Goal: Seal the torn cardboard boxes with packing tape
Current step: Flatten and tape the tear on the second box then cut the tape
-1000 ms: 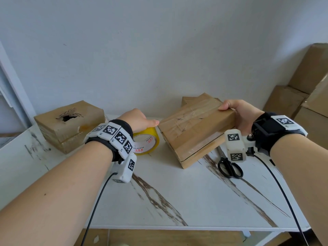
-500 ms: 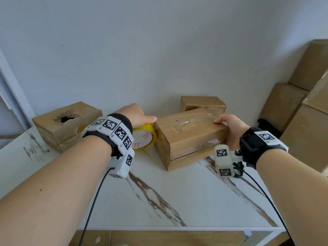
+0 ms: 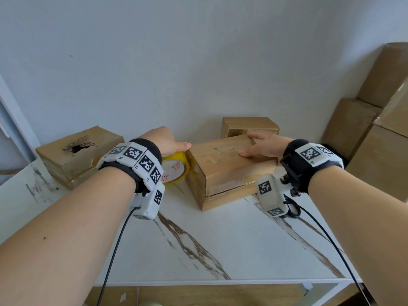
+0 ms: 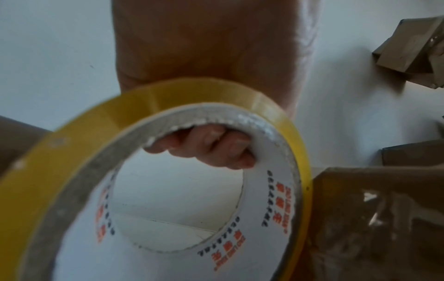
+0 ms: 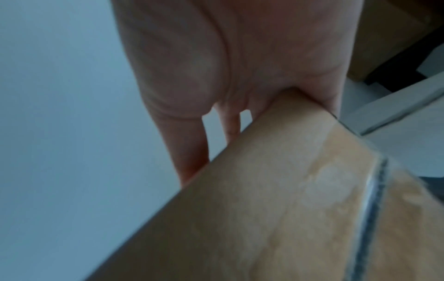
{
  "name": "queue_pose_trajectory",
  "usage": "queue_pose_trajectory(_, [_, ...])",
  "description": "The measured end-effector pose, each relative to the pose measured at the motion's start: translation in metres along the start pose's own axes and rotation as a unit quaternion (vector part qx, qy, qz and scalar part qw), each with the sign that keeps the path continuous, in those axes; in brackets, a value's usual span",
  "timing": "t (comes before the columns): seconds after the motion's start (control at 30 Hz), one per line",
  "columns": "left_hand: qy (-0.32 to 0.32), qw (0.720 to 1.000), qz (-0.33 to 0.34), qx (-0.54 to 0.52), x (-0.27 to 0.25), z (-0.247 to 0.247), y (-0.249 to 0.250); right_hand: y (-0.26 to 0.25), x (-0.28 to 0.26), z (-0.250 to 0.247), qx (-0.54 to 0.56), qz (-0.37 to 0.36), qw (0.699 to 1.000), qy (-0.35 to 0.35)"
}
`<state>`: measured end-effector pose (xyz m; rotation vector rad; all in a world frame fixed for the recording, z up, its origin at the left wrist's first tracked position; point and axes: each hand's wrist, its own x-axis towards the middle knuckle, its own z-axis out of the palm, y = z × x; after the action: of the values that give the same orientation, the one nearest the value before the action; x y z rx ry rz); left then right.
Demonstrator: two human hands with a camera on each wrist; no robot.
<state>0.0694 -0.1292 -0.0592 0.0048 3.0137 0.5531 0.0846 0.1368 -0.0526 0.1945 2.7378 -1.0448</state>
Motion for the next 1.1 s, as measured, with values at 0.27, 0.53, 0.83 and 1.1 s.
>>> queue_pose_trajectory(0.27, [-0.002,1.000,-0.002,0.013,-0.002,-0.001,0.003,-0.026,-0.007,0.001,-0.071,0.019,0.994,0.075])
queue_pose_trajectory(0.53, [-0.002,1.000,0.000,0.009,-0.002,0.000,0.000,-0.036,0.003,0.046,-0.178,0.084,0.969,0.151])
queue_pose_trajectory(0.83, [-0.006,1.000,0.009,-0.010,-0.002,0.001,-0.002,-0.024,0.011,0.035,-0.195,0.009,0.960,0.199])
queue_pose_trajectory(1.1, [-0.011,1.000,0.005,-0.013,-0.004,0.001,-0.001,-0.040,-0.005,0.053,-0.251,0.065,0.959,0.113])
